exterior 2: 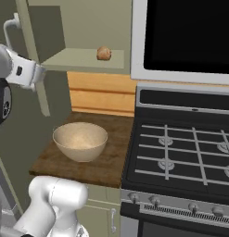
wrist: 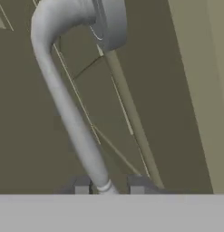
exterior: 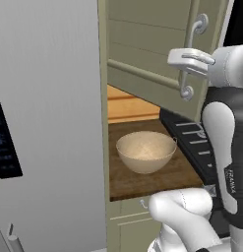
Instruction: Open the cabinet, pick up the bread from the cabinet and place it in the basket. Then move the basket to the dining counter.
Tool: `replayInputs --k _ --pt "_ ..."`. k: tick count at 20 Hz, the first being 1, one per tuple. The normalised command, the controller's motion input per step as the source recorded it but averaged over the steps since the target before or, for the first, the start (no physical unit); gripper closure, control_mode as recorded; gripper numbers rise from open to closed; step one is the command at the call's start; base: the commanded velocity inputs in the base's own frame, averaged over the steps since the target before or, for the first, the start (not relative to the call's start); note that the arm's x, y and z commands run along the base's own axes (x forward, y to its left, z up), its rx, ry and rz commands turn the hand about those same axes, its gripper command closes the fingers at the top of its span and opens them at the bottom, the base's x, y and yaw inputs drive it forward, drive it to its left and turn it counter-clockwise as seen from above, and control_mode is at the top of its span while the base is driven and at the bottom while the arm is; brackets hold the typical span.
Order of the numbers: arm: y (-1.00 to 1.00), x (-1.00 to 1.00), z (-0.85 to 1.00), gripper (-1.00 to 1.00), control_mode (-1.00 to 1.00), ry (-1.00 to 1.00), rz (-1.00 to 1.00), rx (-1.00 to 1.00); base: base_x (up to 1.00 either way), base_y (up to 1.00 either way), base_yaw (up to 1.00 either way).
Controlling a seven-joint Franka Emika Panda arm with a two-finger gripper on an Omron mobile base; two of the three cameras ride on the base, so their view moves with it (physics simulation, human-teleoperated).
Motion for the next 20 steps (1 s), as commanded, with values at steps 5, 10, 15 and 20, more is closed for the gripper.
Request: replayInputs --k 5,10,15,20 --pt "0.14 -1.0 0.0 -1.0 -1.0 0.0 -0.02 -0.09 0.0 0.0 0.0" --pt "-0.85 -0.98 0.02 -1.0 -1.0 0.02 -0.08 -0.02 0.0 0.0 0.0" --pt "-1.0 0.15 0.18 -1.0 -1.0 0.28 -0.11 0.0 0.0 0.0 0.0" --pt "-0.55 0.99 -0.02 -1.0 -1.0 0.29 0.0 0.13 0.0 0.0 0.0"
